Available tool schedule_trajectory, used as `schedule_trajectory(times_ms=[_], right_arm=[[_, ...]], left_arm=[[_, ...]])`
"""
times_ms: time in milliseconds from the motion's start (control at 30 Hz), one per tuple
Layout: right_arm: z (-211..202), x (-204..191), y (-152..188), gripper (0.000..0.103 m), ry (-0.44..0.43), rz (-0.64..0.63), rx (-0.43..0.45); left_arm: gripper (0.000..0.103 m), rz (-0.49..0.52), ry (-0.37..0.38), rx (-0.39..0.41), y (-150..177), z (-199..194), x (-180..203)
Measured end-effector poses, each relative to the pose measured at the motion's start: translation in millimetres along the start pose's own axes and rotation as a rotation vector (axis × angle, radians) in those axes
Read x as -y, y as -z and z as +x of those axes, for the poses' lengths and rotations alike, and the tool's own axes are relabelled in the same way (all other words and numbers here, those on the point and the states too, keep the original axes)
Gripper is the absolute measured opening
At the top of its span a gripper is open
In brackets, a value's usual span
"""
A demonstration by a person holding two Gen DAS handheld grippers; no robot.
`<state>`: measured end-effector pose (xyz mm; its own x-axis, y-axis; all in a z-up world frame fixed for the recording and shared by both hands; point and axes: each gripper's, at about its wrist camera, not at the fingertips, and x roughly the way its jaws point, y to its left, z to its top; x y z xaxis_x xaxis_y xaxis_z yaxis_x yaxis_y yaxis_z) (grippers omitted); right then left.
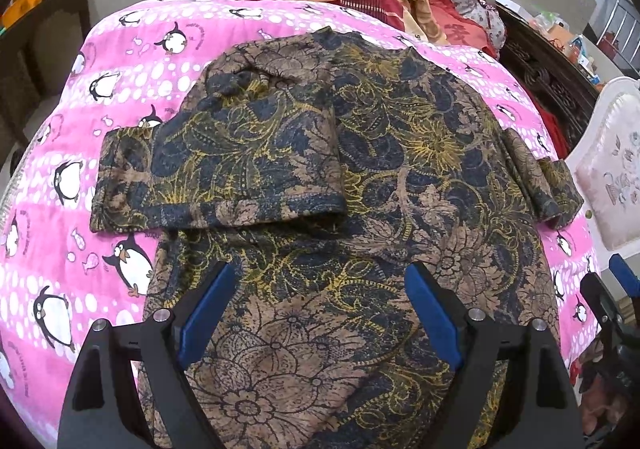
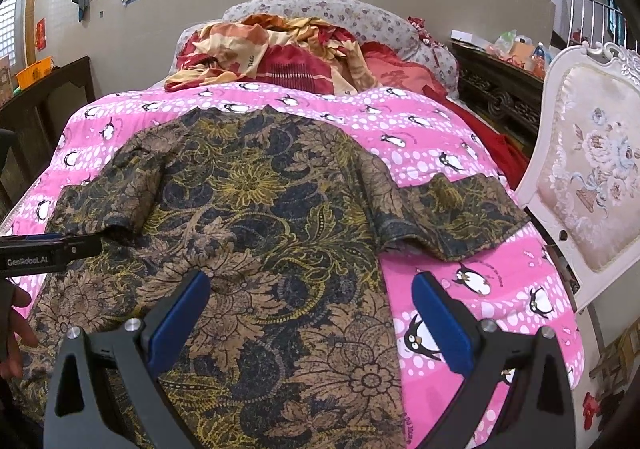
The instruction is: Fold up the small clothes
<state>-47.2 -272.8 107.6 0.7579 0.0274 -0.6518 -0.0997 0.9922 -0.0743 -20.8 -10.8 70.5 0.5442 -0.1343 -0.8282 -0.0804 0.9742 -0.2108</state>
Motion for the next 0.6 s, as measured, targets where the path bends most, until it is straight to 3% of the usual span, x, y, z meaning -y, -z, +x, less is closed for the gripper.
schedule_trajectory(times_ms=[600], right_arm=[[0.3, 6.3, 3.5, 0.102, 0.004, 0.011, -0.006]], left_arm=[[0.068, -0.006, 0.001, 0.005, 3.8, -3.0, -4.5]])
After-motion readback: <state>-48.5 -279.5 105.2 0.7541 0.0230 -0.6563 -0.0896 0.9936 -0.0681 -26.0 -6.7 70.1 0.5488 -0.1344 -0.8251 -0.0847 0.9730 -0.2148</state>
